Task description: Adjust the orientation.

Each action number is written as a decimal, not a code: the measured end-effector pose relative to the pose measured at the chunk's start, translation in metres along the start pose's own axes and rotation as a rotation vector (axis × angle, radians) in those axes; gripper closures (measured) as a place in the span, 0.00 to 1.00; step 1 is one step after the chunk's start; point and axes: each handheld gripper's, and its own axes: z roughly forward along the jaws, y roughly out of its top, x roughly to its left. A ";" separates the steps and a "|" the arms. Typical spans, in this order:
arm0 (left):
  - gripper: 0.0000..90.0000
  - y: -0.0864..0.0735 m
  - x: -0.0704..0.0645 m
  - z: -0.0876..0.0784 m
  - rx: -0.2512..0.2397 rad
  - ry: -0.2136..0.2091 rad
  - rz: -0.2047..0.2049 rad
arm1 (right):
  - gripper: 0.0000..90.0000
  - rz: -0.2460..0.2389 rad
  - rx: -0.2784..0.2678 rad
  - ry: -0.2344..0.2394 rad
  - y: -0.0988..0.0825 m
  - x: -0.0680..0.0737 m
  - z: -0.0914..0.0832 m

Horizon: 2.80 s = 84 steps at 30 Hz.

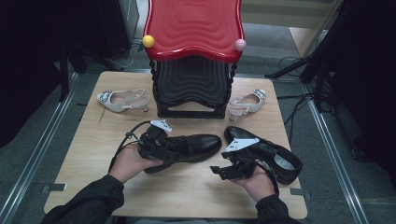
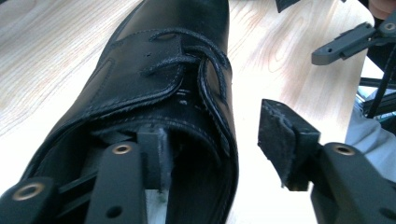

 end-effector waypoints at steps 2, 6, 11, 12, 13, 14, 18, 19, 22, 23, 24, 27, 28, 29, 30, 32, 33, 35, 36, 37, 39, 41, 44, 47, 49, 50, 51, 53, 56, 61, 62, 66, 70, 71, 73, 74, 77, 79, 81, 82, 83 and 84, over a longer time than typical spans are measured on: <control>0.49 0.000 0.000 -0.004 0.002 -0.006 0.001 | 0.35 0.000 -0.001 0.001 0.000 0.000 0.000; 0.46 -0.001 -0.002 -0.014 0.002 0.003 0.012 | 0.35 0.000 -0.001 0.000 0.000 0.000 0.000; 0.41 -0.003 0.001 -0.026 0.003 -0.008 0.015 | 0.35 -0.002 -0.002 0.000 0.000 0.000 0.000; 0.40 -0.003 0.002 -0.029 -0.005 -0.005 0.009 | 0.35 -0.002 -0.002 0.000 0.000 0.000 0.000; 0.40 -0.004 0.002 -0.031 -0.009 -0.004 0.011 | 0.35 -0.003 -0.003 0.002 0.000 0.000 0.000; 0.39 -0.004 0.003 -0.034 -0.010 -0.007 0.015 | 0.35 -0.001 -0.002 0.002 0.000 0.001 0.000; 0.39 -0.006 0.008 -0.045 -0.022 0.025 0.014 | 0.35 0.001 -0.004 0.001 0.000 0.000 0.000; 0.39 -0.006 0.010 -0.047 -0.031 0.028 0.011 | 0.35 0.000 -0.005 0.001 0.000 0.000 0.000; 0.39 -0.009 0.016 -0.054 -0.038 0.032 0.004 | 0.35 -0.003 -0.007 0.002 0.000 0.000 0.000; 0.39 -0.009 0.018 -0.056 -0.039 0.037 0.005 | 0.35 -0.004 -0.008 0.001 0.000 0.000 0.000; 0.40 -0.011 0.020 -0.058 -0.046 0.042 -0.002 | 0.35 -0.002 -0.007 0.000 0.000 0.001 0.000; 0.42 -0.014 0.027 -0.063 -0.063 0.043 -0.007 | 0.35 -0.007 -0.010 -0.001 0.001 0.001 0.000; 0.42 -0.016 0.028 -0.065 -0.070 0.050 -0.009 | 0.35 -0.007 -0.010 -0.001 0.001 0.002 0.001; 0.43 -0.017 0.032 -0.067 -0.075 0.059 -0.007 | 0.36 -0.009 -0.008 -0.004 0.001 0.002 0.002; 0.44 -0.019 0.034 -0.068 -0.080 0.068 -0.015 | 0.36 -0.004 -0.006 -0.009 0.002 0.004 0.002; 0.48 -0.022 0.039 -0.070 -0.072 0.089 -0.019 | 0.38 -0.005 -0.013 -0.011 0.003 0.005 0.003; 0.51 -0.024 0.042 -0.070 -0.075 0.100 -0.028 | 0.38 -0.004 -0.021 -0.013 0.004 0.006 0.003; 0.57 -0.028 0.049 -0.071 -0.076 0.127 -0.036 | 0.40 0.004 -0.032 -0.016 0.005 0.006 0.004; 0.61 -0.030 0.052 -0.072 -0.083 0.151 -0.039 | 0.42 0.007 -0.039 -0.020 0.005 0.007 0.005; 0.64 -0.031 0.055 -0.072 -0.084 0.161 -0.048 | 0.43 0.006 -0.048 -0.023 0.006 0.008 0.005; 0.71 -0.034 0.060 -0.072 -0.082 0.167 -0.065 | 0.47 0.012 -0.066 -0.024 0.007 0.008 0.006; 0.80 -0.036 0.064 -0.071 -0.078 0.162 -0.071 | 0.54 0.034 -0.083 -0.028 0.007 0.006 0.007; 0.87 -0.038 0.070 -0.069 -0.074 0.162 -0.089 | 0.60 0.054 -0.094 -0.034 0.007 0.004 0.008; 0.99 -0.039 0.076 -0.066 -0.065 0.128 -0.115 | 0.69 0.086 -0.098 -0.032 0.007 0.000 0.013; 1.00 -0.040 0.079 -0.063 -0.052 0.123 -0.128 | 0.75 0.108 -0.091 -0.030 0.007 -0.004 0.017; 1.00 -0.040 0.079 -0.061 -0.045 0.124 -0.125 | 0.79 0.122 -0.092 -0.028 0.006 -0.005 0.019; 1.00 -0.040 0.079 -0.060 -0.040 0.120 -0.122 | 0.83 0.137 -0.096 -0.021 0.006 -0.007 0.021; 1.00 -0.040 0.079 -0.058 -0.043 0.117 -0.120 | 0.90 0.141 -0.100 -0.025 0.005 -0.007 0.025; 1.00 -0.040 0.080 -0.056 -0.039 0.115 -0.107 | 1.00 0.130 -0.097 -0.048 0.004 -0.007 0.030; 1.00 -0.041 0.080 -0.050 -0.032 0.104 -0.099 | 1.00 0.121 -0.085 -0.050 0.005 -0.006 0.037; 1.00 -0.041 0.081 -0.048 -0.031 0.093 -0.103 | 1.00 0.120 -0.079 -0.048 0.005 -0.005 0.040; 1.00 -0.040 0.081 -0.042 -0.005 0.083 -0.100 | 1.00 0.113 -0.065 -0.047 0.007 -0.002 0.048; 1.00 -0.039 0.077 -0.040 0.001 0.081 -0.083 | 1.00 0.106 -0.051 -0.058 0.009 -0.001 0.053; 1.00 -0.039 0.077 -0.040 -0.001 0.080 -0.085 | 1.00 0.116 -0.050 -0.056 0.010 -0.002 0.053; 1.00 -0.040 0.076 -0.041 -0.002 0.079 -0.087 | 1.00 0.126 -0.046 -0.053 0.011 -0.003 0.054; 1.00 -0.041 0.076 -0.041 -0.003 0.078 -0.090 | 1.00 0.128 -0.047 -0.051 0.011 -0.003 0.054; 1.00 -0.042 0.074 -0.042 0.000 0.075 -0.090 | 1.00 0.136 -0.044 -0.055 0.013 -0.004 0.054; 1.00 -0.043 0.072 -0.042 -0.002 0.075 -0.086 | 1.00 0.144 -0.044 -0.052 0.014 -0.006 0.053; 1.00 -0.043 0.071 -0.043 -0.006 0.070 -0.085 | 1.00 0.162 -0.035 -0.043 0.016 -0.007 0.054; 1.00 -0.044 0.069 -0.043 -0.008 0.072 -0.087 | 1.00 0.165 -0.035 -0.040 0.016 -0.007 0.054; 1.00 -0.044 0.069 -0.043 -0.005 0.068 -0.084 | 1.00 0.174 -0.034 -0.034 0.017 -0.008 0.054; 1.00 -0.045 0.067 -0.042 -0.001 0.066 -0.085 | 1.00 0.178 -0.033 -0.032 0.018 -0.008 0.054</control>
